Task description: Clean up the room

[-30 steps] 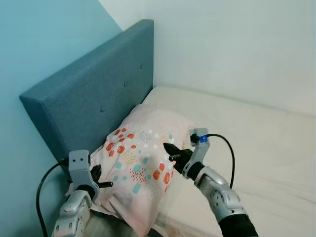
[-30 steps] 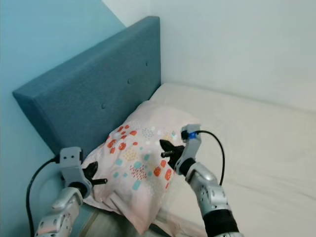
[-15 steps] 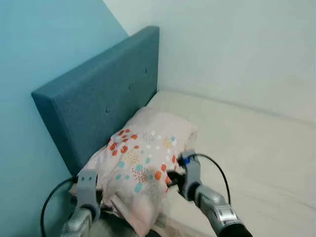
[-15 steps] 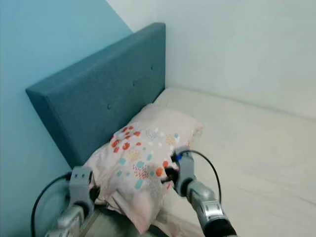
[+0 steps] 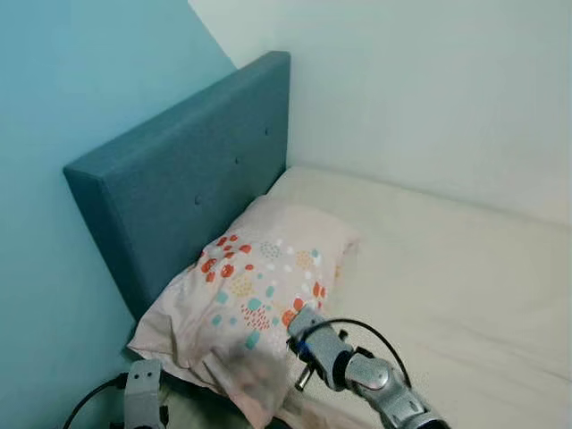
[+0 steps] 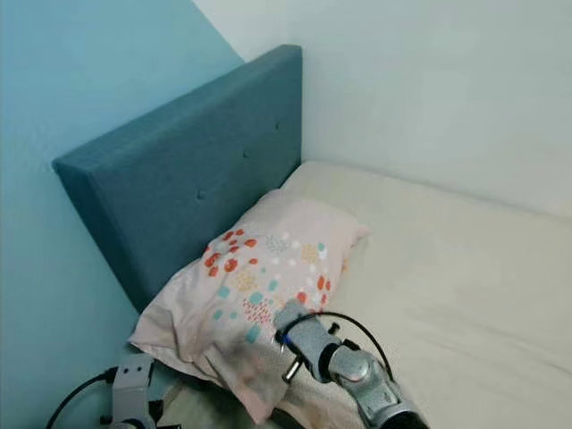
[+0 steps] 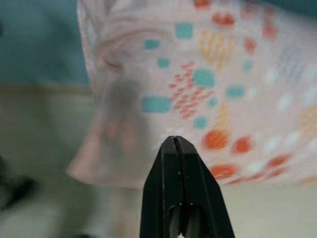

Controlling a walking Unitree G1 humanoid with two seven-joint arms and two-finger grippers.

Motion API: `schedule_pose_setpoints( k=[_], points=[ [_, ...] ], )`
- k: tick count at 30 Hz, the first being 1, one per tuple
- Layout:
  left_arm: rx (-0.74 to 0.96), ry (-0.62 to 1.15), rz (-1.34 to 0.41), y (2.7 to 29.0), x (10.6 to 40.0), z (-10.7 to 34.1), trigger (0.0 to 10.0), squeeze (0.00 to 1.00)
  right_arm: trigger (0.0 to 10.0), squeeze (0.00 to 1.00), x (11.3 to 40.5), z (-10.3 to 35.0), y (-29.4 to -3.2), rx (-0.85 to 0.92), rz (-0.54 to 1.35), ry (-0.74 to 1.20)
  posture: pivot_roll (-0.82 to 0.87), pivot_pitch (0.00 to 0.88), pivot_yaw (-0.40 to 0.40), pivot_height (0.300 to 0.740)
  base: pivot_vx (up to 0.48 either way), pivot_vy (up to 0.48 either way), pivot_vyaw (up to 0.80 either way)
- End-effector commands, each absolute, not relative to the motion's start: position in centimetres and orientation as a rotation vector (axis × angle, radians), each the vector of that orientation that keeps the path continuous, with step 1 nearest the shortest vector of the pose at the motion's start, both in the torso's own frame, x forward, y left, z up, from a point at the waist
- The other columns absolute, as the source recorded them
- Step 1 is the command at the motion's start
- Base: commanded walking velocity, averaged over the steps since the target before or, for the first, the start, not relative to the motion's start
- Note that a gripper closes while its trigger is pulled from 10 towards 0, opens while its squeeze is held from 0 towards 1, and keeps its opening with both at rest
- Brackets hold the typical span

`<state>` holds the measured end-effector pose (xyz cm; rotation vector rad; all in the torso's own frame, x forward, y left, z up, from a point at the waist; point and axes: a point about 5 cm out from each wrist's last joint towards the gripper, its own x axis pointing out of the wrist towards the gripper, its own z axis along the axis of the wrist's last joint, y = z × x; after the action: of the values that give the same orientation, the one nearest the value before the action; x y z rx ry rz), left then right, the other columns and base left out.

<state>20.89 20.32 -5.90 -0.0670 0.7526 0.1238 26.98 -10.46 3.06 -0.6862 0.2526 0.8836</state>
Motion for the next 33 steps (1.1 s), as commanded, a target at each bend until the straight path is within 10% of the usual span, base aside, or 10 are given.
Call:
schedule_pose_setpoints(
  k=[1,33],
  points=[
    [-0.047,0.741,0.09,20.0,21.4,-5.7,10.0,0.0,10.0,0.0,26.6,3.2,-10.3,-0.799,0.89,0.2,-0.1,0.002,-0.012,0.74,0.0,0.0,0.0],
    [-0.024,0.727,0.049,20.1,22.9,-5.2,10.0,0.0,10.0,0.0,25.8,6.2,-8.9,-0.889,0.825,-0.008,-0.11,0.009,0.016,0.74,0.0,0.0,0.0]
  ],
)
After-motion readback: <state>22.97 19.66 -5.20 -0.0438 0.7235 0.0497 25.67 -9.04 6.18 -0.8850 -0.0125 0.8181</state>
